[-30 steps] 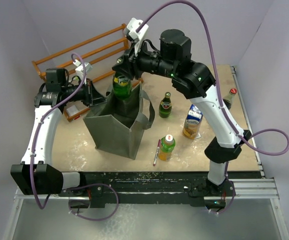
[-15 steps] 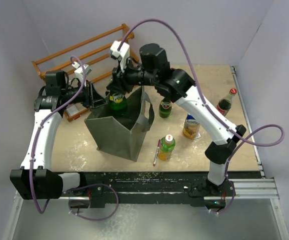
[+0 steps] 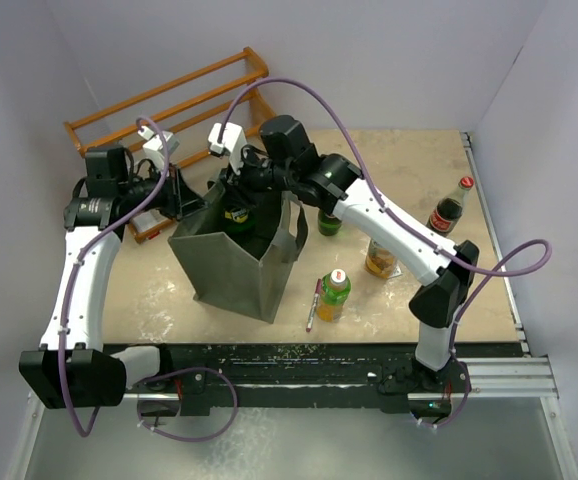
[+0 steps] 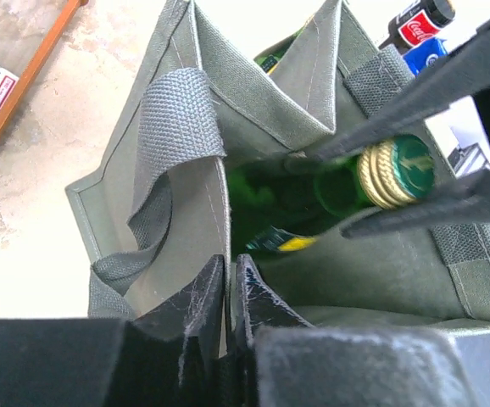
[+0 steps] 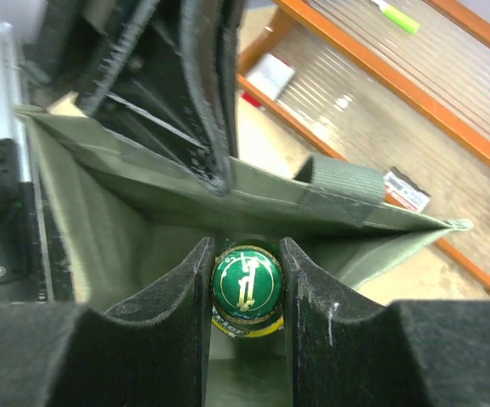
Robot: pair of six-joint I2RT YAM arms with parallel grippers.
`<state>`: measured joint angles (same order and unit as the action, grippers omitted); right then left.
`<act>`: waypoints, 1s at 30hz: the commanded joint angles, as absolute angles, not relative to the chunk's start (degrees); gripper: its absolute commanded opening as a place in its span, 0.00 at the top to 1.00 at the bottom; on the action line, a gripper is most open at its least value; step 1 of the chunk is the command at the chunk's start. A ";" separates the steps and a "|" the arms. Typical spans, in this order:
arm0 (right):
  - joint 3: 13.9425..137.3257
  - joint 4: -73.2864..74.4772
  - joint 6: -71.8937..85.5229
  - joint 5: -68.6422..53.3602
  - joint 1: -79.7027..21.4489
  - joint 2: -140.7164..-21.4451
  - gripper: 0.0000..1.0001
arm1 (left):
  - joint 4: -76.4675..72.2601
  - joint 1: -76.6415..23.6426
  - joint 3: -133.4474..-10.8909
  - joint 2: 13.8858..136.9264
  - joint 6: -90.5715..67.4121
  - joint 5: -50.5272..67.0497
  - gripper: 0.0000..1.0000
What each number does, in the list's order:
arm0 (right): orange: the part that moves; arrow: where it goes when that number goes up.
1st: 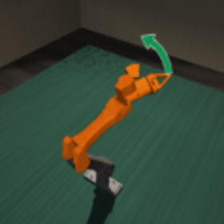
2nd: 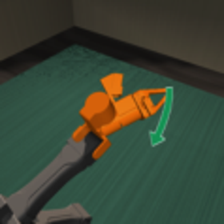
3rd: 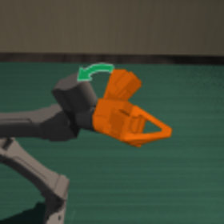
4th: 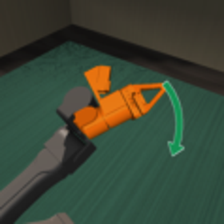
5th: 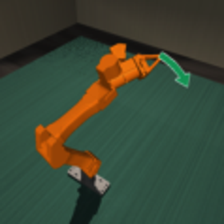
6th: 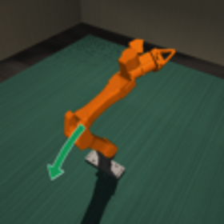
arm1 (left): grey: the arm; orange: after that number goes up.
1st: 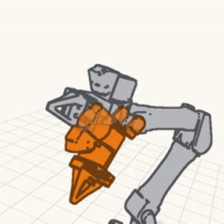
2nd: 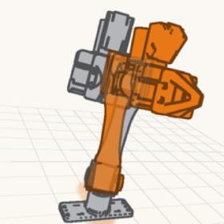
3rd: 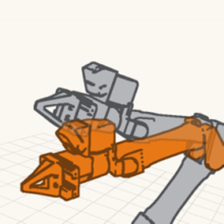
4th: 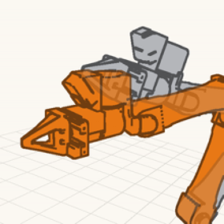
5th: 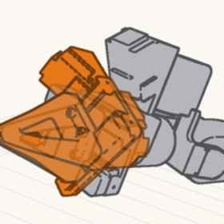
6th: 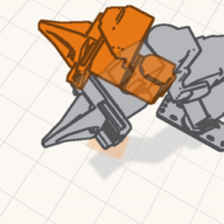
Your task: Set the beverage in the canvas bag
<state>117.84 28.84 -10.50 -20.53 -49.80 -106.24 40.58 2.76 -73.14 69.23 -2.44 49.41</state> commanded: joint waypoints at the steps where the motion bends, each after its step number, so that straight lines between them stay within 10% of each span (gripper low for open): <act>1: 118.42 15.48 -16.85 -14.05 -48.99 -101.40 1.00 | 41.53 3.18 -72.05 66.98 1.31 48.02 0.91; 30: 99.70 -4.90 -15.56 -19.69 -48.08 -100.44 1.00 | 42.58 3.58 -70.85 66.96 4.34 46.63 1.00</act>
<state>99.33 9.04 -16.05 -16.14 -48.36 -106.10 41.69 3.01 -71.44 67.07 2.87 47.16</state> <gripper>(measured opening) 0.350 0.011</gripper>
